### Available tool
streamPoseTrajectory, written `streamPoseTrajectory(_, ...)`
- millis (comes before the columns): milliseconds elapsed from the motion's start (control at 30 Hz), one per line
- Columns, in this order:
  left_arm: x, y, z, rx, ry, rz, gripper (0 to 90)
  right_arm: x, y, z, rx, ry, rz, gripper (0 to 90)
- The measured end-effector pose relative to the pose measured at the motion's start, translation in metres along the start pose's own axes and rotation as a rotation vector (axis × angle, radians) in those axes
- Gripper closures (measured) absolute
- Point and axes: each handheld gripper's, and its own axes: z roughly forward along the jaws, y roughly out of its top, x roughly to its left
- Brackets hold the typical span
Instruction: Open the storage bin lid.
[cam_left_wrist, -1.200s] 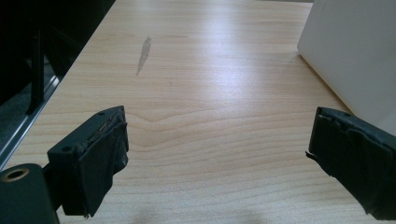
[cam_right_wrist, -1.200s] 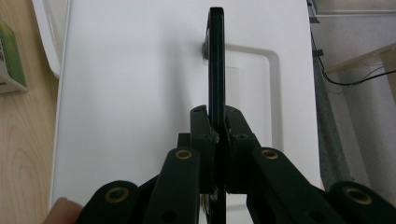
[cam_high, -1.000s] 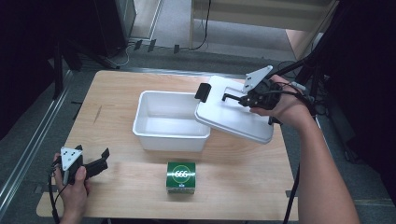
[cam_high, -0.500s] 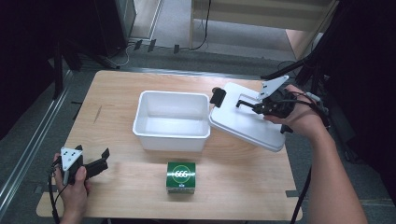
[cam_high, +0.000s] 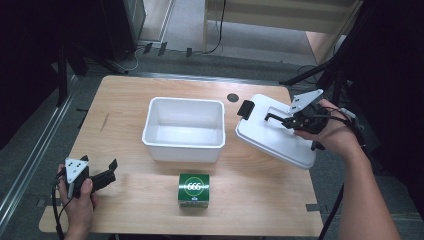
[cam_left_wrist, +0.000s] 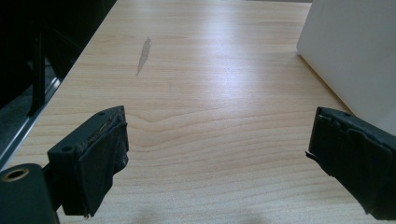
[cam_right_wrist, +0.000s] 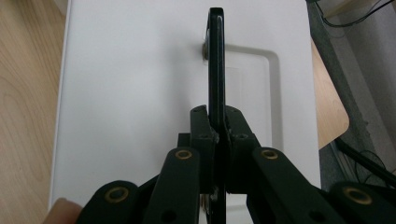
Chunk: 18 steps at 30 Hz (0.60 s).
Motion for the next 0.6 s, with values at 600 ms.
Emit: streamPoseTrajectory(600, -0.001, 0.0, 0.0, -0.002, -0.002, 0.002, 5.5, 0.019, -0.031, 0.044, 0.038, 0.036, 0.021, 85.4)
